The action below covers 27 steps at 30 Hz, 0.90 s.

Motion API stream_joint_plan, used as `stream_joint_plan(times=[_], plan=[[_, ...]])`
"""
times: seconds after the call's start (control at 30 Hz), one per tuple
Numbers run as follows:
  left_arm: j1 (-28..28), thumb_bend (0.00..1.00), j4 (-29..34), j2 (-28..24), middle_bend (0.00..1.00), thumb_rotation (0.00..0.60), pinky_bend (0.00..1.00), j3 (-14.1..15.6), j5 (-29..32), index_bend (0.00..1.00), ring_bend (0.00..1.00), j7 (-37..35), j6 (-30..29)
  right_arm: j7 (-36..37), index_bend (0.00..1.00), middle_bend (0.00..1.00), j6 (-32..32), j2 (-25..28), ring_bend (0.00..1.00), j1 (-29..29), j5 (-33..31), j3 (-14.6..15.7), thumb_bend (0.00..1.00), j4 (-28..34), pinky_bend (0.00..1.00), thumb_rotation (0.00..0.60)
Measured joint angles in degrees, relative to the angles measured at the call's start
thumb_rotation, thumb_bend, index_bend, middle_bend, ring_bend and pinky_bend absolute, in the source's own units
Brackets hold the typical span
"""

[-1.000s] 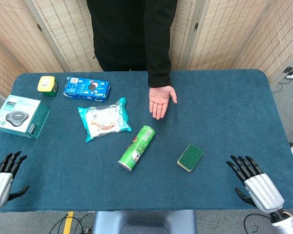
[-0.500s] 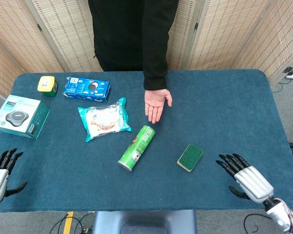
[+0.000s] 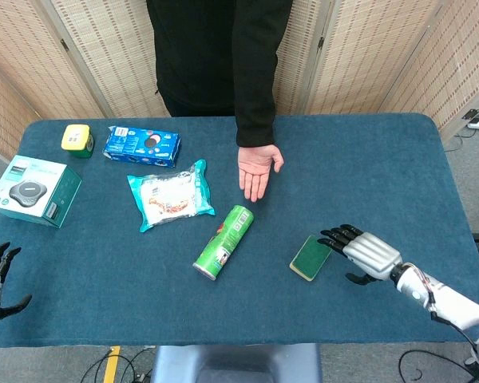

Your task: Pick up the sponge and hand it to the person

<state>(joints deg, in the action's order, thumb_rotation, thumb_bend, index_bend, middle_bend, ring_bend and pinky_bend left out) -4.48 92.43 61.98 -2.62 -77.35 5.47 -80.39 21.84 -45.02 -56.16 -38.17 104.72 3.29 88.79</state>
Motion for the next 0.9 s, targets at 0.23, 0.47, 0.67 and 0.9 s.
stream_joint_plan(times=[0.23,0.47,0.67,0.9], plan=[[-0.08,0.26,-0.48,-0.14,0.09,0.600,0.25,-0.65,1.90,0.15,0.06,-0.70,1.12,8.60,0.00,0.00,5.32,-6.77,0.00,-7.81,1.25,1.78,0.30,-8.70,0.00,0.600],[-0.13,0.26,-1.41,-0.69,0.09,0.600,0.25,-0.68,2.15,0.15,0.06,-2.41,1.89,14.75,0.00,0.00,4.56,-10.80,0.00,-11.13,3.94,6.07,0.30,-13.63,0.00,0.600],[-0.42,0.26,-1.98,-0.58,0.09,0.600,0.25,-0.81,2.05,0.15,0.06,-2.68,2.27,13.66,0.00,0.00,3.04,-12.60,0.00,-11.80,4.50,7.98,0.30,-15.37,0.00,0.600],[-0.72,0.26,-2.21,-0.43,0.09,0.600,0.25,-1.09,2.39,0.15,0.06,-2.27,2.51,10.54,0.00,0.00,2.53,-16.57,0.00,-11.63,2.82,8.58,0.30,-19.60,0.00,0.600]])
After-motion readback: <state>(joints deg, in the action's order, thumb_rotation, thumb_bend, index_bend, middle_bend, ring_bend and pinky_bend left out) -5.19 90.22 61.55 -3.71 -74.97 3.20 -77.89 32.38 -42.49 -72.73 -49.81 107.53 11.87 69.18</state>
